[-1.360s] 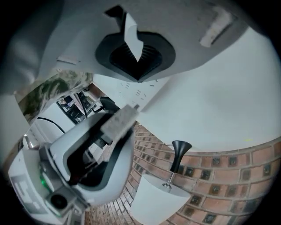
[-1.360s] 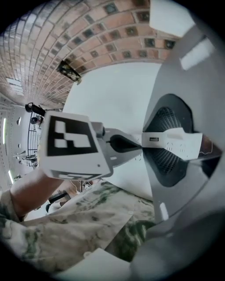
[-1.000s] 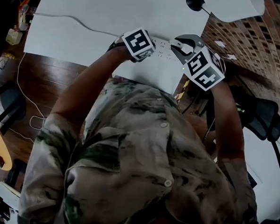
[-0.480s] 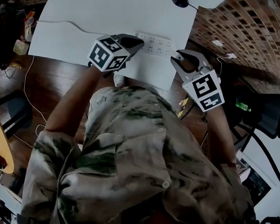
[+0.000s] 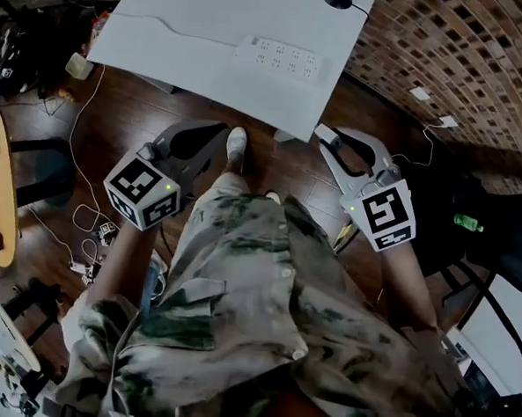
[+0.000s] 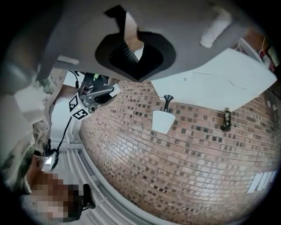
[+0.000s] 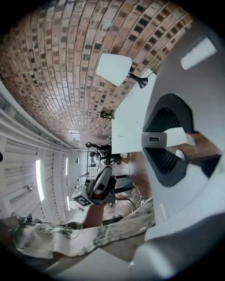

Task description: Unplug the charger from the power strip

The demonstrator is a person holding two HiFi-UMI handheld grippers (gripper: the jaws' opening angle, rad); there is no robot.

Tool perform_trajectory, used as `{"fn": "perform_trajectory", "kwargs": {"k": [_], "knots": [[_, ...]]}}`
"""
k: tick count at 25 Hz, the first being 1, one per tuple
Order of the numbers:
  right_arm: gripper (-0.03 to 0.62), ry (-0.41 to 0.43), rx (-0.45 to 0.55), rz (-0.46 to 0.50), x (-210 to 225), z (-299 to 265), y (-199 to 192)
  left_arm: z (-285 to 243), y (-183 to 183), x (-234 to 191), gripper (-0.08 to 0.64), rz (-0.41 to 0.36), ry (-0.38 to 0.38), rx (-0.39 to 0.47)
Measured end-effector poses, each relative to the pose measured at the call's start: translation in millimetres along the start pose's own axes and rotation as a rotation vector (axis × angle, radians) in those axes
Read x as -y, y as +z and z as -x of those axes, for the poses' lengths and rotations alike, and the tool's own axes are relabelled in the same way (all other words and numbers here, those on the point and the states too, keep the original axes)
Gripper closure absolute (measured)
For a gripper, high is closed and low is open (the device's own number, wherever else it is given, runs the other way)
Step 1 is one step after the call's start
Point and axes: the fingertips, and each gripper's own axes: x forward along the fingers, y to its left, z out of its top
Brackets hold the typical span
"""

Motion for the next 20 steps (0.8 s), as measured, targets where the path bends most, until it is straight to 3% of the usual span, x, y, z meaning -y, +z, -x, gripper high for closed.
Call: {"fn": "perform_trajectory", "kwargs": {"k": [3, 7, 15, 20], "knots": [[0.486, 0.044, 0.006, 0.026, -28, 20, -17, 33, -11, 49, 0.557, 0.041, 0.049, 0.028], [0.486, 0.079, 0.023, 0.02, -66, 44, -21, 68, -38, 92, 0.558, 0.048, 0.06, 0.014], [0.486, 0.045, 0.074, 0.035, -137, 70, 0, 132, -63, 133, 0.558, 0.004, 0.036, 0.059], [0.486, 0.028, 0.102, 0.04, -207, 70, 22, 199, -83, 145, 0.558, -0.018, 0.017, 0.097]]}}
